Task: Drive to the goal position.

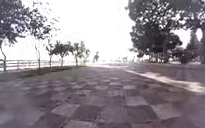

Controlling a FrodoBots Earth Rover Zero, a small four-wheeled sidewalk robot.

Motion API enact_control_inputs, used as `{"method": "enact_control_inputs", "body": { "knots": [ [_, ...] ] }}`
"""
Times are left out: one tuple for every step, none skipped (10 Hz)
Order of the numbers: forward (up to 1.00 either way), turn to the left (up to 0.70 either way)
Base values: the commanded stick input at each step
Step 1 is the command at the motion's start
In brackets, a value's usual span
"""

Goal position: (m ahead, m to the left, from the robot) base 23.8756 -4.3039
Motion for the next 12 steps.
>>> {"method": "enact_control_inputs", "body": {
  "knots": [
    [0.70,0.00],
    [0.70,0.00],
    [0.70,0.00],
    [0.70,0.00],
    [0.70,0.00],
    [0.70,0.00],
    [0.70,0.00],
    [0.70,0.00],
    [0.70,0.00],
    [0.70,0.00],
    [0.70,0.00],
    [0.70,0.00]
  ]
}}
